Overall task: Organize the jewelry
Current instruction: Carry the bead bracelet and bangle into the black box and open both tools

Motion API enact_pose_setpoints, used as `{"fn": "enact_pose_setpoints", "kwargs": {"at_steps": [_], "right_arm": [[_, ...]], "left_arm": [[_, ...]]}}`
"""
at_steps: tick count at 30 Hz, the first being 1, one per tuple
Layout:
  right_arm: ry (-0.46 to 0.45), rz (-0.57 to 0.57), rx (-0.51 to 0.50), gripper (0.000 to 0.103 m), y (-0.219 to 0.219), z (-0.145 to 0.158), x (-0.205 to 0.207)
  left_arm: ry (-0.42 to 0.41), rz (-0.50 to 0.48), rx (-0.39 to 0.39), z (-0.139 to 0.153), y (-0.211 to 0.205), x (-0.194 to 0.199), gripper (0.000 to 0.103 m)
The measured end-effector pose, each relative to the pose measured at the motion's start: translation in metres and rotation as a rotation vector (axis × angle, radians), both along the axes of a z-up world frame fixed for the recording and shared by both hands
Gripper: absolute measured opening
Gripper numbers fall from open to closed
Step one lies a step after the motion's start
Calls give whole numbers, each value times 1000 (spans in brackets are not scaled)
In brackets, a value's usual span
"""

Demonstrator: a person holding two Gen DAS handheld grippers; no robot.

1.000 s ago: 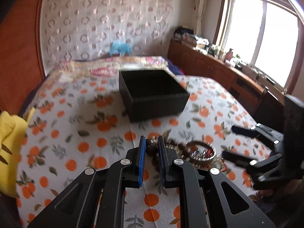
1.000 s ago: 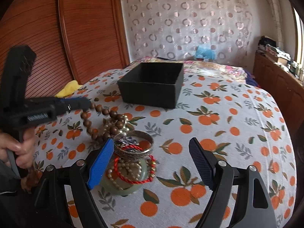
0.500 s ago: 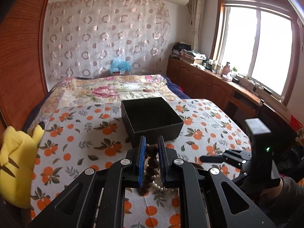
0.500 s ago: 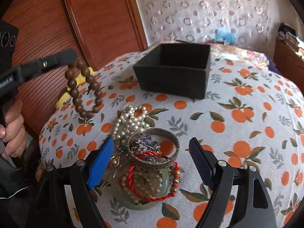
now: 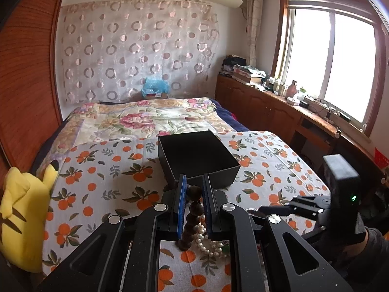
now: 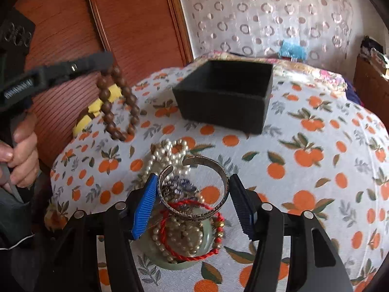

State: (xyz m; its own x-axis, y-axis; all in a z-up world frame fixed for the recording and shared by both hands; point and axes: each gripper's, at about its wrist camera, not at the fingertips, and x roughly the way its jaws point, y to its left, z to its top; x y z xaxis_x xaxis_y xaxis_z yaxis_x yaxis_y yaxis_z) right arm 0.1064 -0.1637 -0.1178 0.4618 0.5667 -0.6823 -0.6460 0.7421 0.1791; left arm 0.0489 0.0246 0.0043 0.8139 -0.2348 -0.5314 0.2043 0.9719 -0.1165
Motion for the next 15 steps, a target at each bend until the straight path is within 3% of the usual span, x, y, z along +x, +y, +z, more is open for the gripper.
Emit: {"fn": "enact_pose_setpoints", "kwargs": {"at_steps": [15], "right_arm": [[-105,-57,4,63,-13,37,29]], "left_arm": [[-58,-10,32,28,-11,30,12]]}}
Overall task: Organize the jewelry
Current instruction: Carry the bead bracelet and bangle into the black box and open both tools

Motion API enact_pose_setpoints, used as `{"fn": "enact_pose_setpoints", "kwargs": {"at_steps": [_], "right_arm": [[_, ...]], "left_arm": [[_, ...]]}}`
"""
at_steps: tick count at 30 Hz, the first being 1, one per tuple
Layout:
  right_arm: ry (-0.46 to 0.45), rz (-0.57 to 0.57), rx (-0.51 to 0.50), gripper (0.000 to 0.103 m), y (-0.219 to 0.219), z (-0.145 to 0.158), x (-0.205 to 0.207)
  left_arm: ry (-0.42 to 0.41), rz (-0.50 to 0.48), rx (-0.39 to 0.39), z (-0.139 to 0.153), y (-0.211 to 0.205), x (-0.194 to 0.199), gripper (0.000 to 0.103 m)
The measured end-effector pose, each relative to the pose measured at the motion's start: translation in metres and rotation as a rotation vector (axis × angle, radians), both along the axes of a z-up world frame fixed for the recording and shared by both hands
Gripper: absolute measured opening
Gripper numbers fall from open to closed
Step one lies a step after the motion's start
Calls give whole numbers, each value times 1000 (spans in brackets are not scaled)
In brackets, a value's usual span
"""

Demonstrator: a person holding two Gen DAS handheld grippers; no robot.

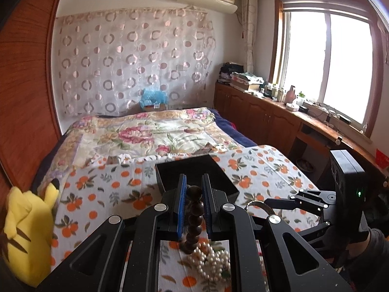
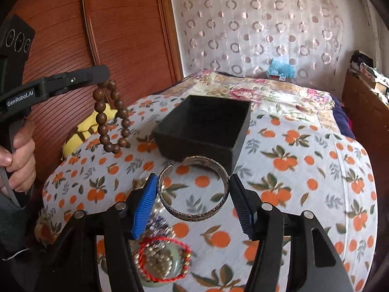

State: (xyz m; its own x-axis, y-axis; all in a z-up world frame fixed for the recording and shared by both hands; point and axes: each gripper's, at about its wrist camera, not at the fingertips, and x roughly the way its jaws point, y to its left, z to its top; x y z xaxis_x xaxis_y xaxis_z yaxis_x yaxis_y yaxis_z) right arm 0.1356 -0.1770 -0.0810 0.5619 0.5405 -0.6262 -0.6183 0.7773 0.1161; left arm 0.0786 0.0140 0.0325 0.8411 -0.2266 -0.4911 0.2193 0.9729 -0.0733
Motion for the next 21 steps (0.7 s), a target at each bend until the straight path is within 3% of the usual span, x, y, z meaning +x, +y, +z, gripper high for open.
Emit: {"fn": "enact_pose_setpoints", "kwargs": {"at_steps": [8,19,21], "right_arm": [[-50,-48,-9,63,-2,14,19],[-71,-80,-35,63,-1,24,47],[-72,-81,-37,63,-1,24,52]], "left_arm": [[1,2,16,11,-5,35,12],[56,27,60,3,-16,84,12],[63,31,56,1,-15,86,19]]}}
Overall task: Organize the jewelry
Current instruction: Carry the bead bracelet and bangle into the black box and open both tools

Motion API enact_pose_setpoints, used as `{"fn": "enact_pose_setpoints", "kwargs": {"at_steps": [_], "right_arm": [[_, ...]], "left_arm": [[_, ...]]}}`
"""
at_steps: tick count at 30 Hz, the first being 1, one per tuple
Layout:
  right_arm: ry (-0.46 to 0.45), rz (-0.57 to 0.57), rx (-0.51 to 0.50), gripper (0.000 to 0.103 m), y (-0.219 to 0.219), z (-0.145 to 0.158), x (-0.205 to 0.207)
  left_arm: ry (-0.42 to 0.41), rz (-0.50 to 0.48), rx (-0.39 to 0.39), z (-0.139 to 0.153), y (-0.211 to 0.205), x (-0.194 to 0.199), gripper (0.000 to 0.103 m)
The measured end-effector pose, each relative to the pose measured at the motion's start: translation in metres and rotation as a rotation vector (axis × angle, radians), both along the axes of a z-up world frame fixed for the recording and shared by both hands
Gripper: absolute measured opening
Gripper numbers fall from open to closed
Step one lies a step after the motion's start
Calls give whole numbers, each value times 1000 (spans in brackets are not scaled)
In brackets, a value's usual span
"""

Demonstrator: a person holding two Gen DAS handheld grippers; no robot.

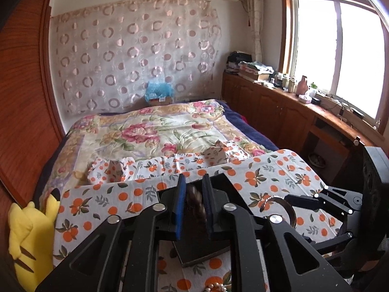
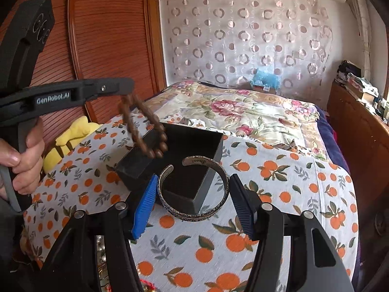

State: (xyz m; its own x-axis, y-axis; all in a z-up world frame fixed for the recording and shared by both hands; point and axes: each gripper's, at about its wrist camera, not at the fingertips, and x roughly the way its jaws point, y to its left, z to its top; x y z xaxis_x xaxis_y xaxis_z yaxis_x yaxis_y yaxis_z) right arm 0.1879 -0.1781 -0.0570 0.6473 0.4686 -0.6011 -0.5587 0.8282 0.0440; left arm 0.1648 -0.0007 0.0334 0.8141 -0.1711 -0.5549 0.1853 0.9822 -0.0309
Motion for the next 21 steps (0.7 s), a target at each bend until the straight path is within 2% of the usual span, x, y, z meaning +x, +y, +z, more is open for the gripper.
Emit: {"fn": "enact_pose_setpoints", "kwargs": {"at_steps": [1,21], "right_arm": [[-2,1,-1,63,1,0,3],[-21,62,-58,63,60,-13,38]], "left_arm": [[0,3,-3,-2,1,-1,22],[61,43,-51,-46,39,-50,27]]}}
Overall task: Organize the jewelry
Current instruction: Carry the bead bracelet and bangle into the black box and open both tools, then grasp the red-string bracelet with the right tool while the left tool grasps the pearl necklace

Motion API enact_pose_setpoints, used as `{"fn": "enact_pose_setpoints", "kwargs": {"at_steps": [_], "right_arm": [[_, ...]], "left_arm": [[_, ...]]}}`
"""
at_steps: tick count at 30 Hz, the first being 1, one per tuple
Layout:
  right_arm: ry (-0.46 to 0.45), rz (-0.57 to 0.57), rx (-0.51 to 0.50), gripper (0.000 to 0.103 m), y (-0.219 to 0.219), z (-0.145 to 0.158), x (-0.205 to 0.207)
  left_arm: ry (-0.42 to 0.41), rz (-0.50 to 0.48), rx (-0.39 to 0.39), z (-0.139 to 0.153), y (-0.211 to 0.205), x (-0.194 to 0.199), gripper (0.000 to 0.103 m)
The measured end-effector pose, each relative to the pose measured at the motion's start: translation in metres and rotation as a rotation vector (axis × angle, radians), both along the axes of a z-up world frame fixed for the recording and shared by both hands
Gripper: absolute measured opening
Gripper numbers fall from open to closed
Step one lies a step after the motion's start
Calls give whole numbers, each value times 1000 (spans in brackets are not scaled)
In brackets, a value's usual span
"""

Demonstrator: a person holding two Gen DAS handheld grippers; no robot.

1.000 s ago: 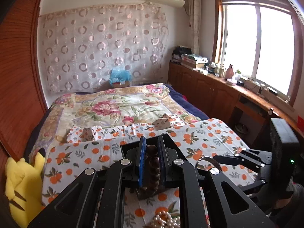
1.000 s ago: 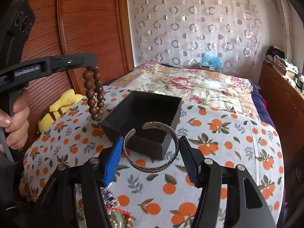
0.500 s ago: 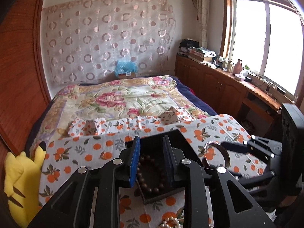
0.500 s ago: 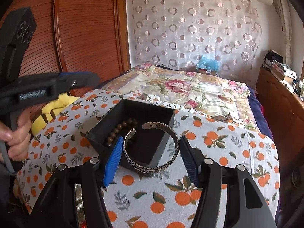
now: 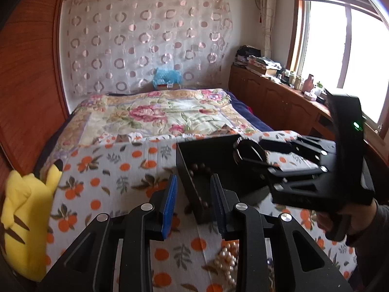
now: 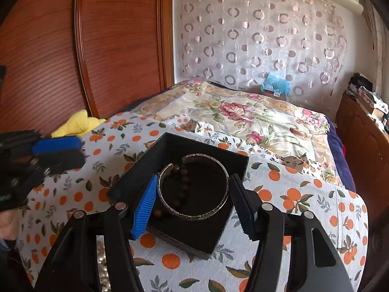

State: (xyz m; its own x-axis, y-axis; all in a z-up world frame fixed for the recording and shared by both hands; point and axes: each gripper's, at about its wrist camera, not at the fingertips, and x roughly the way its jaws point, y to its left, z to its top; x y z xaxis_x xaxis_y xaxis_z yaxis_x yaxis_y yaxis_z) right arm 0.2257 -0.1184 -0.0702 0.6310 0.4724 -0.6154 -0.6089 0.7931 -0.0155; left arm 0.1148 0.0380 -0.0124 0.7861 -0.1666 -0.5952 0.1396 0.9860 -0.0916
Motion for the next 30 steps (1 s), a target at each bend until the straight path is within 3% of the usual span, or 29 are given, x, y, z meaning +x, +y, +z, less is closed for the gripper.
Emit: {"fn": "enact_pose_setpoints", "kwargs": {"at_steps": [3,6,9,15,23,30], "right_arm": [[-1,-3,-9,72,3,-2,0],[3,-3,9,72,-1,1,-3],[5,-14,25,72,-12,4,-13],[21,1,51,72,-47,4,-64],[78,13,52,58,-76,-19,-117],[135,15,21,36,-85,-40,-138]], "left_arm": [[6,-10,-3,-7,-2,-10,28],[14,-26,1,-13,-7,-20,28],[12,-39,-3,-16,-11,-32,37],[21,-57,-8,-26,-17,-54,38],[65,-73,-19,-43,-19,-70,39],[103,-88,-10,-58,-24,-78,44]]}}
